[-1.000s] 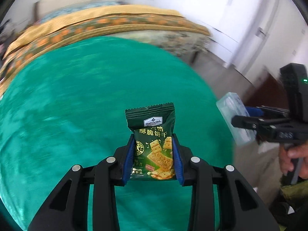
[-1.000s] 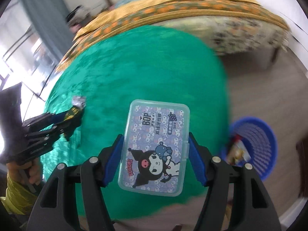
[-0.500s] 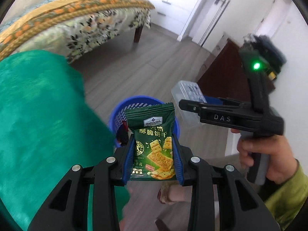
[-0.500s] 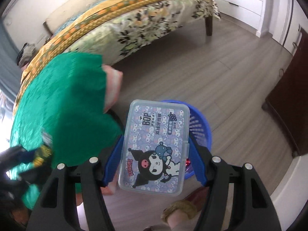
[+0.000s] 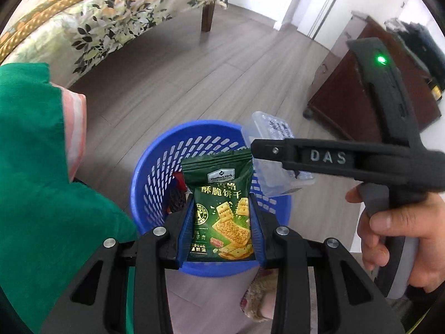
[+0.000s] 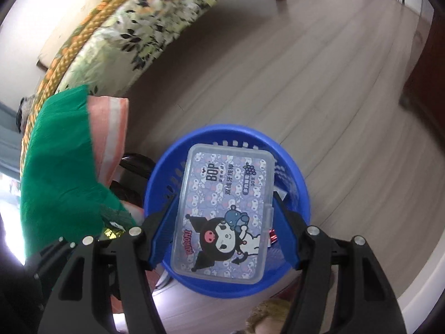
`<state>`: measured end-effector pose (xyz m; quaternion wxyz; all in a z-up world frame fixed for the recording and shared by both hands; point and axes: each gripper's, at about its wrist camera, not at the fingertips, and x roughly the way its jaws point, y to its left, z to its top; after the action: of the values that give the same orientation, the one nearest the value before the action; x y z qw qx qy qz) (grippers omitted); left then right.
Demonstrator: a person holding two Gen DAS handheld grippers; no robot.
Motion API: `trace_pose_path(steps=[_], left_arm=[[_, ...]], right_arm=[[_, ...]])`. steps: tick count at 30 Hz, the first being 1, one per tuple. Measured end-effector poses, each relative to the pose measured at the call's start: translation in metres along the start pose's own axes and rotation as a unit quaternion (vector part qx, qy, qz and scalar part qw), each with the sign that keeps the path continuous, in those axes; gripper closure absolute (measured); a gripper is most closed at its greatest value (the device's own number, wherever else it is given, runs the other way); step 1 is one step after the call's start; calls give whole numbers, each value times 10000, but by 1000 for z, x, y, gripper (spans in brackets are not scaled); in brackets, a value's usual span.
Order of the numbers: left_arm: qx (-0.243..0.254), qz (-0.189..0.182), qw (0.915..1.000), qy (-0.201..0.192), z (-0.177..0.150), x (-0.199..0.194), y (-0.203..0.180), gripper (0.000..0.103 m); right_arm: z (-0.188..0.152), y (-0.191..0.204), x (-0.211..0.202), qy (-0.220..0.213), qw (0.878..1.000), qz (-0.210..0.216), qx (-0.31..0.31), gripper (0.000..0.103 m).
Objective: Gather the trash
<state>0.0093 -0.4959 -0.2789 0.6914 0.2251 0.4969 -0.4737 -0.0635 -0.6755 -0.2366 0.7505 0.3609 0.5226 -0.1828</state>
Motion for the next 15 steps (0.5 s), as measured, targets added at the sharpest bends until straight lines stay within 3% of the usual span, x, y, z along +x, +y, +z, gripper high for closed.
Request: trace_pose_path(steps=[1, 2, 4, 8, 12, 15], left_arm=[[25, 11, 10000, 7, 1, 8, 1, 59], [43, -5, 10000, -5, 0, 13, 1, 43], [12, 104, 9999, -135, -2, 18, 2, 30], [-15, 341, 9988, -353, -1, 7, 1, 18], [117, 629, 9942, -868, -5, -42, -14, 9], [91, 408, 9917, -1214, -17, -89, -22, 5]], right_arm=[[1, -10, 10, 80, 9997, 101, 200, 30], [3, -17, 14, 96, 9992, 153, 359, 23], [2, -33, 20, 97, 9973, 225, 696, 22], [3, -42, 0, -141, 9952, 129, 961, 18], [-4, -33, -48, -526, 9957, -83, 759, 7], [-21, -19, -92, -859, 9948, -267, 488, 5]])
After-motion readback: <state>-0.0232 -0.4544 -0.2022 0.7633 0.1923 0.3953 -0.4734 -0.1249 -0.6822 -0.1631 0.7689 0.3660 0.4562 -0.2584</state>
